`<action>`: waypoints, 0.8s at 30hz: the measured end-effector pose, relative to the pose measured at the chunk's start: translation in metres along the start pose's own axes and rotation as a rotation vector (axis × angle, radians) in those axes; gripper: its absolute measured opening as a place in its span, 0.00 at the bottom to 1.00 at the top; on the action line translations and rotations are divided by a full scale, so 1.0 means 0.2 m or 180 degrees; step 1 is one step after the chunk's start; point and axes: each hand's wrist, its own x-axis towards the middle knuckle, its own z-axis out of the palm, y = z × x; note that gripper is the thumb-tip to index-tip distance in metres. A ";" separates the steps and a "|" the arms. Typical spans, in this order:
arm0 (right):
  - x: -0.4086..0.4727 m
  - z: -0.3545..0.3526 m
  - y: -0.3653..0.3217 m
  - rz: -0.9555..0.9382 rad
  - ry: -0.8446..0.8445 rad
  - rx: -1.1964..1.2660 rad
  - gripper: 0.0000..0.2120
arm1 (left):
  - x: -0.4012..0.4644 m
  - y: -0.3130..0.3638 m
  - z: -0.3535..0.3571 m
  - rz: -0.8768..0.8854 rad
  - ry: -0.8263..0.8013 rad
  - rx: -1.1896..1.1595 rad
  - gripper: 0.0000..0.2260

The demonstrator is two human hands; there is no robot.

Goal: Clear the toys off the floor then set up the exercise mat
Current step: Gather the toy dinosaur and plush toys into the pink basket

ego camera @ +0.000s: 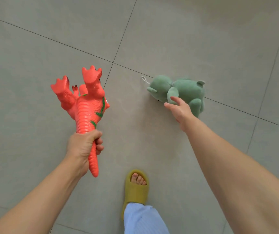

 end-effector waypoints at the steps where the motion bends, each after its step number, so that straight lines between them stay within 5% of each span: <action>1: 0.04 0.01 0.00 0.0024 -0.0040 -0.0080 0.24 | 0.02 0.00 0.01 0.0003 -0.0003 0.0011 0.11; 6: 0.14 0.04 0.08 0.0076 -0.0198 -0.0206 0.26 | 0.10 -0.04 0.05 -0.0054 0.0003 -0.0026 0.11; 12: -0.03 0.00 0.12 -0.0338 0.0796 -0.0128 0.10 | 0.03 -0.07 0.04 -0.0218 0.0034 -0.0186 0.11; 24: -0.91 0.17 -0.03 -0.0308 0.0128 0.0702 0.14 | -0.42 0.00 -0.20 -0.0516 -0.0208 -0.1825 0.05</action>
